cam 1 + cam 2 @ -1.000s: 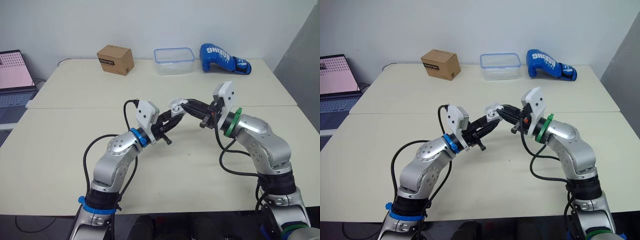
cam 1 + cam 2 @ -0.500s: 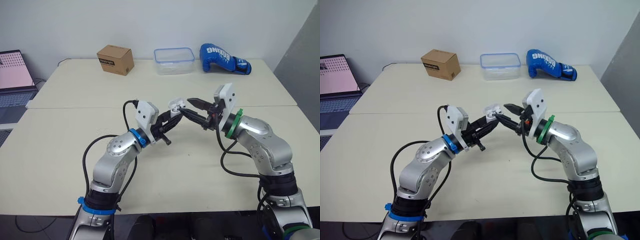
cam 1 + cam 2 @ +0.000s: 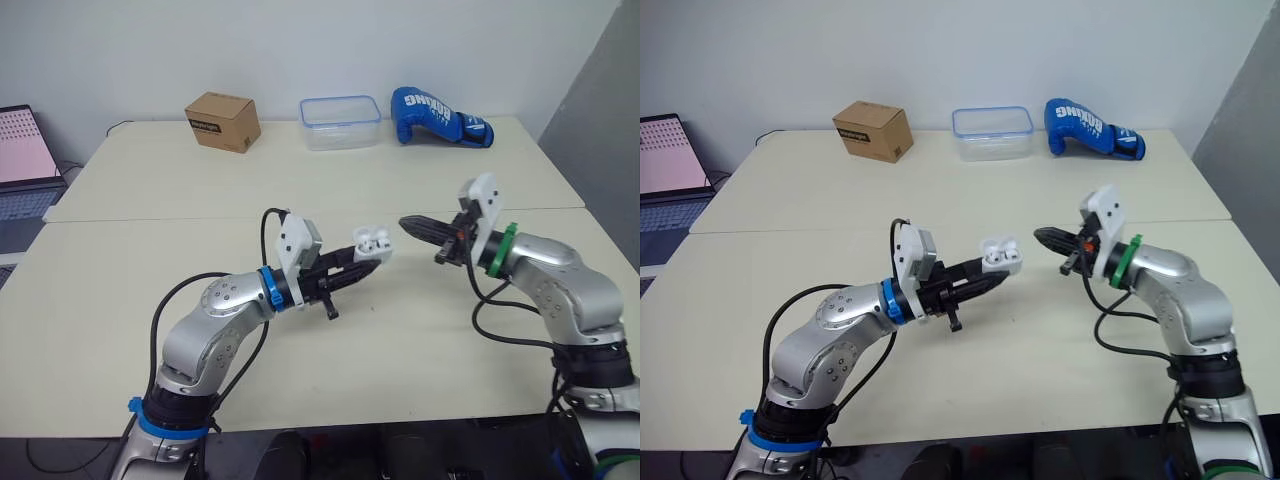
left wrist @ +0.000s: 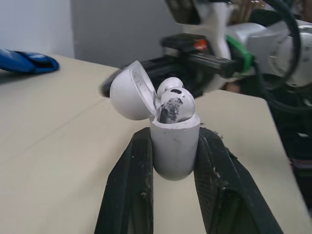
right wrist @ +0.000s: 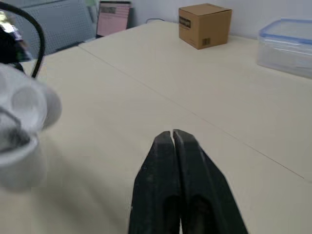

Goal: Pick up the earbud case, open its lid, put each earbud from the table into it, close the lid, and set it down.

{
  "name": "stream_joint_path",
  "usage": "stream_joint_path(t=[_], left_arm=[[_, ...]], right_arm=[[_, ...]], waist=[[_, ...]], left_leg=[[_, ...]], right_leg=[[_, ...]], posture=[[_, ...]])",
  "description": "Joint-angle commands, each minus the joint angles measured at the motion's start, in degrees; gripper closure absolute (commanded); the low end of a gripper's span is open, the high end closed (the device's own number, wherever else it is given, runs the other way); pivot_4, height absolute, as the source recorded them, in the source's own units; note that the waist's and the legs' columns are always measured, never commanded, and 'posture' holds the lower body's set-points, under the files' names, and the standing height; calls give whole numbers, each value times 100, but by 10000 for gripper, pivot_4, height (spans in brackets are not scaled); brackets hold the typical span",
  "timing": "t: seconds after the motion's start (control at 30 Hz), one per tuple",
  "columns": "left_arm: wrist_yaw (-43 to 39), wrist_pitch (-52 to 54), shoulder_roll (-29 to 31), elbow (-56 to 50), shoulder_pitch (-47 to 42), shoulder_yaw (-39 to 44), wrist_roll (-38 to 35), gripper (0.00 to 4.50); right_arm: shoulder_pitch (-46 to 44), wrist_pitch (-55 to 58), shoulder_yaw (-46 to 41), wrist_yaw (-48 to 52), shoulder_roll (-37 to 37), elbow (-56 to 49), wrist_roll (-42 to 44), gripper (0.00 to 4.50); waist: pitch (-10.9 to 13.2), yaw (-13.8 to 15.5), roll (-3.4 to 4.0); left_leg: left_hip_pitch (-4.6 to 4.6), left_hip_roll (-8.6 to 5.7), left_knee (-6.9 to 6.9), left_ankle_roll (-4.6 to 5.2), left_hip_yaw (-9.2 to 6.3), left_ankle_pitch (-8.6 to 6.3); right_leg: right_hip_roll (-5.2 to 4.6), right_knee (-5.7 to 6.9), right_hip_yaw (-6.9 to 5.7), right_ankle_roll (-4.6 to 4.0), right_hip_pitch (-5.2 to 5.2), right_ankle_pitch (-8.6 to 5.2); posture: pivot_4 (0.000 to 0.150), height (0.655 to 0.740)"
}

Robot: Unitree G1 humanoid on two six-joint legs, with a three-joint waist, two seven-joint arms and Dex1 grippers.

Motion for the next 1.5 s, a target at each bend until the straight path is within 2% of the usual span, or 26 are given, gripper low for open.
stream_joint_path(t=[0.03,0.13,0.23,0.43,0.57,0.63,0.7,0.77,0.87,0.97,1.03,1.07,1.27,1.37,1.43,1.5], left_arm=[[-227,27,126,-117,-94,-55,-100,37636],[-292,-13,181,-30,-117,-39,-42,37636],[-324,-6,225,-7,-103,-6,-31,37636],[-182,78,130,-38,25,-3,-72,37636],[312,851,-59,85,146,196,-428,37636],[592,1195,-165,328,269,249,-471,37636],[963,1353,-343,588,340,288,-364,37636],[1385,1551,-609,816,304,418,-370,37636],[1859,1835,-913,1224,181,585,-342,37636],[2049,2038,-989,1500,109,650,-285,37636],[2077,2169,-868,1437,120,740,-321,30449],[2038,2237,-763,1384,136,801,-364,27884],[1207,1850,853,1195,569,1101,-96,9839],[757,588,1469,1303,786,1175,440,666],[446,-802,1980,1545,992,1124,1195,245],[330,-1786,2104,1811,974,1245,1521,245]], right_arm=[[-330,610,55,414,-55,-420,678,44780],[-387,1450,-10,665,-314,-819,1396,44780],[-400,1817,-165,498,-378,-1023,1746,44780],[-52,1351,-193,111,-379,-1094,1341,44780],[-47,901,-724,-272,-256,-868,1276,44780],[233,689,-540,205,-772,-1032,1029,41124],[748,-81,-100,789,-1410,-1167,332,36395],[1179,-785,133,1061,-1762,-1142,-171,29577],[1556,-1536,357,1189,-1893,-971,-724,18069],[1752,-1865,473,1012,-1613,-678,-990,7978],[1743,-1925,482,957,-1462,-600,-1058,735],[1685,-1875,451,940,-1390,-572,-1019,0],[1355,-1837,309,1122,-1318,-128,-966,0],[1290,-1885,213,1203,-1331,13,-919,0],[1258,-1591,90,1335,-1364,-43,-656,0],[1215,-1340,27,1462,-1422,-146,-443,0]], waist=[[0,17,0],[1,55,1],[1,62,1],[1,48,1],[1,49,1],[1,53,1],[0,91,0],[2,75,-3],[2,54,-4],[2,20,-4],[2,17,-3],[2,16,-3],[0,-2,0],[1,23,0],[1,37,1],[1,52,1]], left_leg=[[-2,0,0,0,0,0],[-5,-1,1,0,-3,0],[-12,-5,4,0,-6,0],[-8,-2,3,0,-4,0],[-10,-3,4,0,-1,0],[-9,-3,4,1,-3,0],[-10,-7,3,1,-8,-1],[-9,-11,3,3,-8,-2],[-8,-13,7,3,-4,-2],[13,-9,7,2,5,-2],[22,-3,5,2,5,-2],[22,-1,3,2,4,-2],[26,6,-1,1,7,-2],[26,10,-5,1,7,-2],[22,9,-5,1,7,-2],[18,7,-6,0,10,-3]], right_leg=[[-1,-3,0,0,0,0],[-3,-7,-3,0,1,0],[-7,-10,-6,0,2,0],[-5,-8,-6,18,2,-11],[-5,-7,-1,16,1,-9],[-5,-6,-3,16,1,-9],[-8,-10,-9,17,4,-10],[-14,-17,-11,31,9,-18],[-15,-15,-5,35,9,-20],[-13,-4,5,37,15,-20],[-5,-2,6,36,20,-20],[-2,-1,5,35,19,-21],[1,0,7,18,16,-14],[3,-1,2,7,16,-21],[2,-7,2,7,16,-22],[-3,-13,3,-7,15,-15]], posture=[[1500,7400],[1500,7400],[1500,7400],[1500,7400],[1500,7400],[1500,7400],[1500,7400],[1500,7400],[1500,7400],[1500,7400],[1500,7400],[1500,7400],[1500,7400],[1500,7400],[1500,7400],[1500,7400]])
